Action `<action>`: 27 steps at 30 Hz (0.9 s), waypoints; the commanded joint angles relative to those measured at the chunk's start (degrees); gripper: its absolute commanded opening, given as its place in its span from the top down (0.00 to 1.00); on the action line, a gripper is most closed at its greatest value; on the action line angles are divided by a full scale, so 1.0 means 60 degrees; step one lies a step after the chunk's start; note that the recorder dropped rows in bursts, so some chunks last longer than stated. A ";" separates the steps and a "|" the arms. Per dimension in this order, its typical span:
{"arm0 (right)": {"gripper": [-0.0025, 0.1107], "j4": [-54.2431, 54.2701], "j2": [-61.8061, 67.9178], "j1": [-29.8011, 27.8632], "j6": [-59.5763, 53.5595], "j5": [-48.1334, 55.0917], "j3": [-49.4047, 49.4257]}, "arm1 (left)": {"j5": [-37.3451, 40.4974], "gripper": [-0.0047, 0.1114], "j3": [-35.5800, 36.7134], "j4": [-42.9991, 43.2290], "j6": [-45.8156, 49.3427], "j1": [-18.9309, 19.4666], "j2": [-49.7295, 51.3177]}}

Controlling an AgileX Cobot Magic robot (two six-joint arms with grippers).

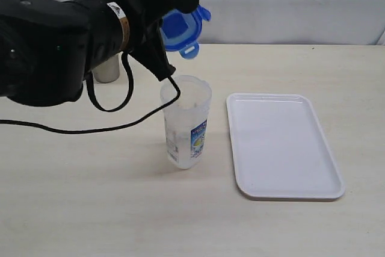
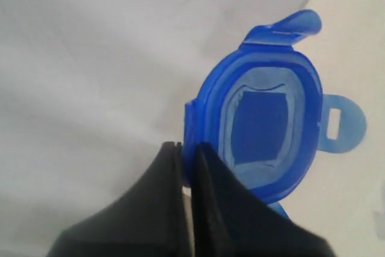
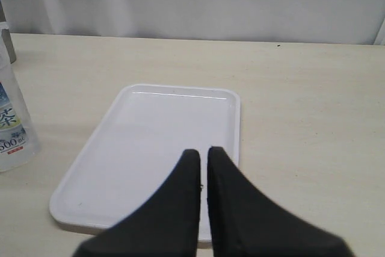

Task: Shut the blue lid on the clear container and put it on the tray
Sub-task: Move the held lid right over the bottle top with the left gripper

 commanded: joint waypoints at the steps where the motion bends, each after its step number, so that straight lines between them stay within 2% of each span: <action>1: 0.94 0.0018 -0.0036 -0.0049 0.0000 0.0012 0.0022 | 0.0930 0.96 0.0481 0.1371 -0.2647 0.0114 -0.0028; 4: 0.94 0.0018 -0.0036 -0.0049 0.0000 0.0012 0.0022 | 0.1006 0.96 0.0700 0.1371 -0.2475 0.0392 0.0134; 8: 0.94 0.0018 -0.0036 -0.0049 0.0000 0.0012 0.0022 | 0.2163 0.96 0.0726 0.1371 -0.1652 0.0669 0.0527; 10: 0.94 0.0018 -0.0036 -0.0049 0.0000 0.0012 0.0022 | 0.2069 0.96 0.0726 0.1234 -0.1207 0.0667 0.0571; 15: 0.94 0.0018 -0.0036 -0.0049 0.0000 0.0012 0.0022 | 0.1106 0.96 0.0726 -0.0074 -0.0050 0.0291 0.0571; 20: 0.94 0.0018 -0.0036 -0.0049 0.0000 0.0012 0.0022 | 0.0899 0.96 0.0726 -0.1154 0.0737 -0.0239 0.0571; 27: 0.94 0.0018 -0.0036 -0.0049 0.0000 0.0012 0.0022 | 0.0307 0.96 0.0726 -0.1238 0.0684 -0.0350 0.0571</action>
